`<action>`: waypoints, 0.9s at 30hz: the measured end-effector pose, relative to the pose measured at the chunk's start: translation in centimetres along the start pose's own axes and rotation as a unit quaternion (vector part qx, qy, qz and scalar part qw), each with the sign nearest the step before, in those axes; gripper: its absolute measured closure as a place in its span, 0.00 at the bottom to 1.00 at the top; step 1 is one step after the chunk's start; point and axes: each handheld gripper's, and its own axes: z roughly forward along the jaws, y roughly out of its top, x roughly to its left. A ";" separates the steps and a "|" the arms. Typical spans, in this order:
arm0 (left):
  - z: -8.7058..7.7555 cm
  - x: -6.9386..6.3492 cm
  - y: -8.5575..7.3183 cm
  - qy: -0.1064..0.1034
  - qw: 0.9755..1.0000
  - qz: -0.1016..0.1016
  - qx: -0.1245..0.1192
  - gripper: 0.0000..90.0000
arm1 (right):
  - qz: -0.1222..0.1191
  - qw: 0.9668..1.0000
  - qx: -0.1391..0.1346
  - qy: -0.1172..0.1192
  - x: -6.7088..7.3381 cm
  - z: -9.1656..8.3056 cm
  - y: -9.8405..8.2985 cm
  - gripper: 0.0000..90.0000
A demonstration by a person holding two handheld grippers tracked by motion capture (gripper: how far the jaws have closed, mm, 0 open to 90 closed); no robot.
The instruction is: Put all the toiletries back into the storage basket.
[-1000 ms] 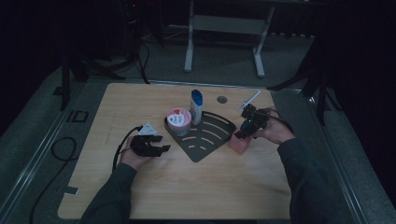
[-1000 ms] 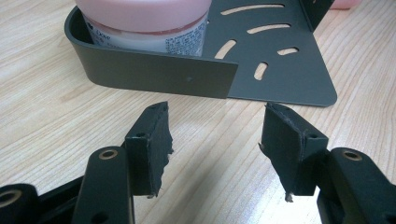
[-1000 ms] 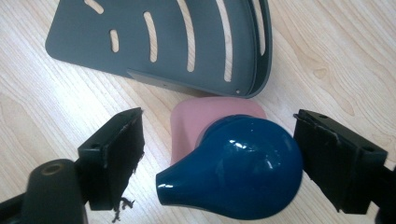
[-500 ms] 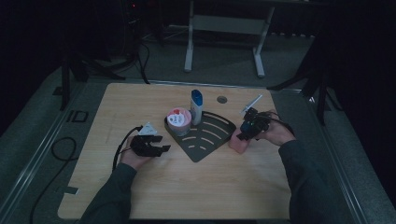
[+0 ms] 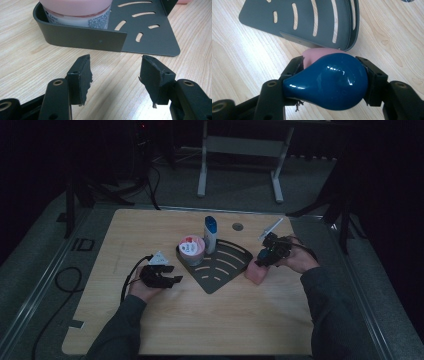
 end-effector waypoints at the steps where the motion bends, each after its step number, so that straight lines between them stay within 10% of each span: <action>1: 0.0 0.0 0.0 0.000 1.000 -0.001 -0.001 0.47 | -0.001 1.000 0.000 -0.001 0.0 0.0 0.0 0.48; 27: 0.1 0.0 0.0 -0.002 1.000 0.002 0.002 0.47 | -0.031 0.999 0.038 -0.009 0.2 -0.5 0.3 0.53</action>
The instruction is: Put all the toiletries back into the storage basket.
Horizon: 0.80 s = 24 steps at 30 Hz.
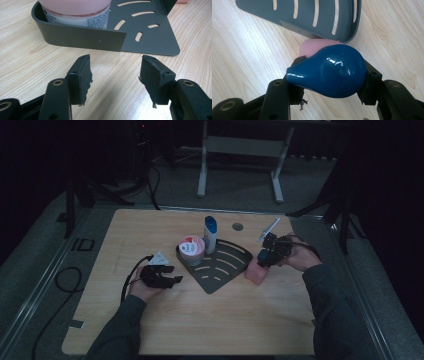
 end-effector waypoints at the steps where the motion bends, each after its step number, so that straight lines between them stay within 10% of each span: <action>1: 0.0 0.0 0.0 0.000 1.000 0.000 0.000 0.47 | 0.001 1.000 0.002 0.000 0.0 0.0 0.0 0.53; 24: 0.0 0.0 0.0 0.000 1.000 -0.003 -0.003 0.47 | -0.050 0.998 0.009 0.026 2.9 -1.9 1.5 0.54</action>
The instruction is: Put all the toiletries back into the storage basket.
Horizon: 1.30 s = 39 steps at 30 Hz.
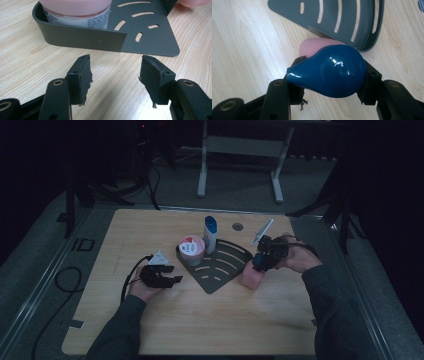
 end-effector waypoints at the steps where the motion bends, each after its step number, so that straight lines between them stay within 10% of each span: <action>1: 0.0 0.0 0.0 0.000 1.000 0.000 0.000 0.47 | -0.001 1.000 0.000 0.000 0.1 0.0 0.0 0.54; 39: 0.1 0.0 0.0 -0.001 1.000 0.002 0.002 0.47 | -0.068 0.997 -0.032 0.021 3.8 -2.2 3.2 0.54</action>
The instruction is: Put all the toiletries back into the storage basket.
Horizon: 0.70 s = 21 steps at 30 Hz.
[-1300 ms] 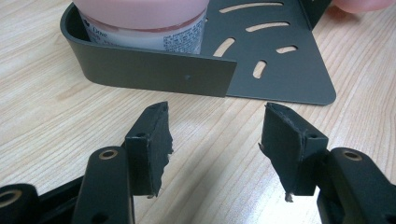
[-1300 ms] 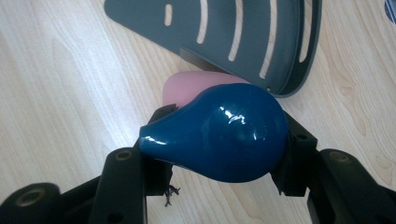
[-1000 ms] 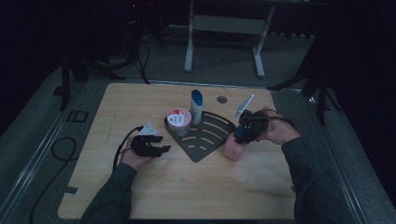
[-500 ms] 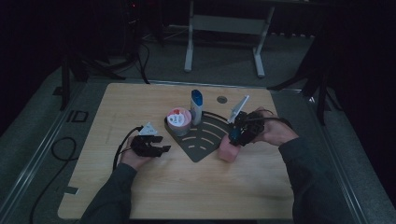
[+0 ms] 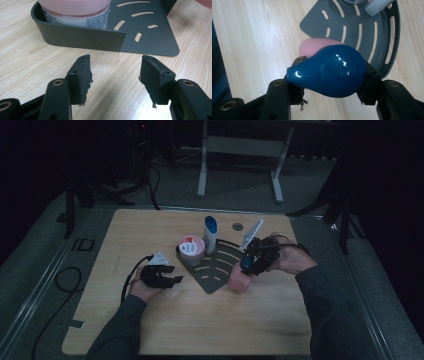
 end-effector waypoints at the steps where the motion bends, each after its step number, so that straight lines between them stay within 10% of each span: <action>1: 0.0 0.0 0.0 0.000 1.000 0.000 0.001 0.47 | -0.002 1.000 -0.001 -0.003 0.0 0.0 0.3 0.54; 21: 0.0 0.0 0.0 0.000 1.000 -0.001 -0.001 0.47 | 0.000 1.000 -0.010 -0.007 -0.8 0.0 1.6 0.54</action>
